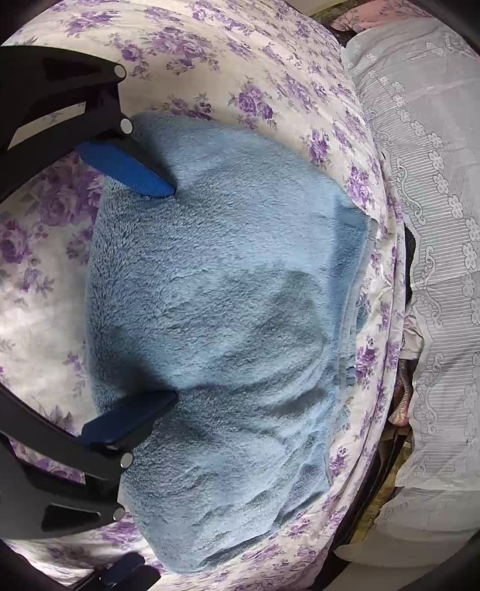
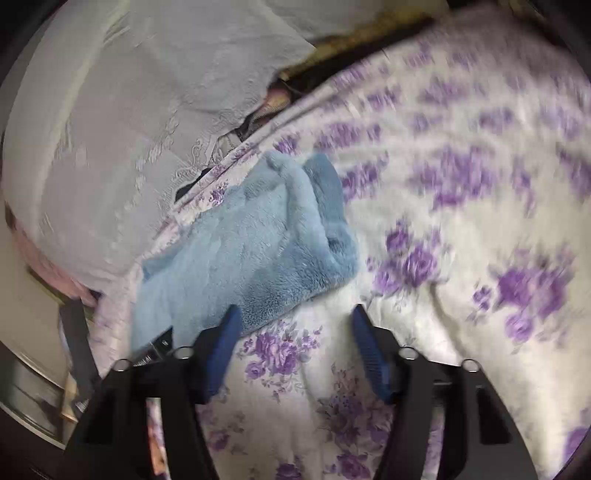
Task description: Fold small clothes
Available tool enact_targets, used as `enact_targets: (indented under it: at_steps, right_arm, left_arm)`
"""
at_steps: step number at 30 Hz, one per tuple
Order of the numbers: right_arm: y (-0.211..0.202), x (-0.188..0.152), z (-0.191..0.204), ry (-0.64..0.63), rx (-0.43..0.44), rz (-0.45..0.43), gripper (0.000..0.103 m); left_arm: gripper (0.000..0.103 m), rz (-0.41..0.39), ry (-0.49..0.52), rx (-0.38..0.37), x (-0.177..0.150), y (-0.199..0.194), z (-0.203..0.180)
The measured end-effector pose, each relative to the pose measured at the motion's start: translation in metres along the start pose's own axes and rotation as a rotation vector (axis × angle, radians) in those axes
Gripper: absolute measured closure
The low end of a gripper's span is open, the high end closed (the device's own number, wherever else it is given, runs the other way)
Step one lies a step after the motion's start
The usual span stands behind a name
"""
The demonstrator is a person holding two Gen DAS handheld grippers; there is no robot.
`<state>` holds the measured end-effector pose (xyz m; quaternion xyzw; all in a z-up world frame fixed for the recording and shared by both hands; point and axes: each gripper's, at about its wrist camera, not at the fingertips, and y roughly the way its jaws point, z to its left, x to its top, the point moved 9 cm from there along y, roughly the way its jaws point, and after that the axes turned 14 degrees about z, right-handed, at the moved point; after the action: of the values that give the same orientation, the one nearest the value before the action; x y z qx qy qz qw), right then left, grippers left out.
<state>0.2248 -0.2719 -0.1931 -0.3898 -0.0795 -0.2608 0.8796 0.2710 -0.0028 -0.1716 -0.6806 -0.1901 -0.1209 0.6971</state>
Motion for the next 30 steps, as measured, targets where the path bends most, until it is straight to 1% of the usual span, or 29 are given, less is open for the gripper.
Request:
enact_targets:
  at_steps: [1, 3, 5, 6, 8, 10, 11, 12, 13, 14, 17, 18, 20, 22, 24, 28, 30]
  right_arm:
    - [0.003, 0.003, -0.005, 0.047, 0.032, 0.008, 0.056]
    - [0.006, 0.010, -0.005, 0.100, 0.090, 0.010, 0.056]
    - [0.013, 0.021, -0.004, 0.170, 0.160, 0.017, 0.056]
    - [0.017, 0.025, -0.004, 0.194, 0.171, 0.022, 0.054]
    - [0.029, 0.034, -0.003, 0.238, 0.163, 0.026, 0.054]
    - [0.039, 0.042, 0.002, 0.249, 0.136, 0.002, 0.054]
    - [0.042, 0.044, 0.003, 0.245, 0.124, -0.011, 0.054]
    - [0.044, 0.046, 0.004, 0.237, 0.112, -0.027, 0.054]
    - [0.045, 0.048, 0.006, 0.217, 0.100, -0.042, 0.054]
    - [0.047, 0.050, 0.007, 0.195, 0.089, -0.049, 0.054]
    - [0.049, 0.053, 0.010, 0.145, 0.064, -0.064, 0.054]
    - [0.050, 0.054, 0.011, 0.136, 0.057, -0.066, 0.054]
    - [0.051, 0.055, 0.012, 0.122, 0.050, -0.067, 0.054]
    - [0.052, 0.056, 0.012, 0.120, 0.052, -0.067, 0.054]
    - [0.050, 0.055, 0.011, 0.119, 0.052, -0.069, 0.054]
    - [0.050, 0.054, 0.009, 0.114, 0.051, -0.069, 0.054]
    - [0.050, 0.053, 0.009, 0.113, 0.051, -0.070, 0.053]
  left_arm:
    - [0.004, -0.006, -0.001, 0.001, -0.001, -0.001, 0.000]
    - [0.004, -0.030, -0.008, -0.011, 0.001, -0.009, 0.000]
    - [0.004, -0.051, -0.020, -0.042, 0.004, -0.019, 0.001]
    - [0.004, -0.061, -0.026, -0.053, 0.007, -0.025, 0.001]
    - [0.004, -0.078, -0.034, -0.053, 0.014, -0.032, 0.001]
    - [0.004, -0.066, -0.045, -0.021, 0.021, -0.028, 0.003]
    - [0.004, -0.042, -0.055, -0.012, 0.023, -0.020, 0.004]
    - [0.004, 0.000, -0.068, -0.018, 0.023, -0.006, 0.005]
    - [0.004, 0.017, -0.073, -0.024, 0.023, 0.004, 0.007]
    - [0.004, 0.011, -0.068, -0.015, 0.023, 0.007, 0.006]
    - [0.004, -0.031, -0.024, 0.056, 0.023, 0.003, 0.000]
    - [0.004, -0.036, -0.022, 0.059, 0.023, 0.003, 0.000]
    - [0.004, -0.042, -0.031, 0.036, 0.023, 0.000, 0.002]
    - [0.004, -0.052, -0.052, -0.008, 0.023, -0.006, 0.006]
    - [0.004, -0.074, -0.059, -0.032, 0.023, -0.014, 0.006]
    - [0.004, -0.120, -0.040, -0.030, 0.024, -0.024, 0.001]
    - [0.004, -0.111, -0.025, -0.021, 0.024, -0.020, -0.002]
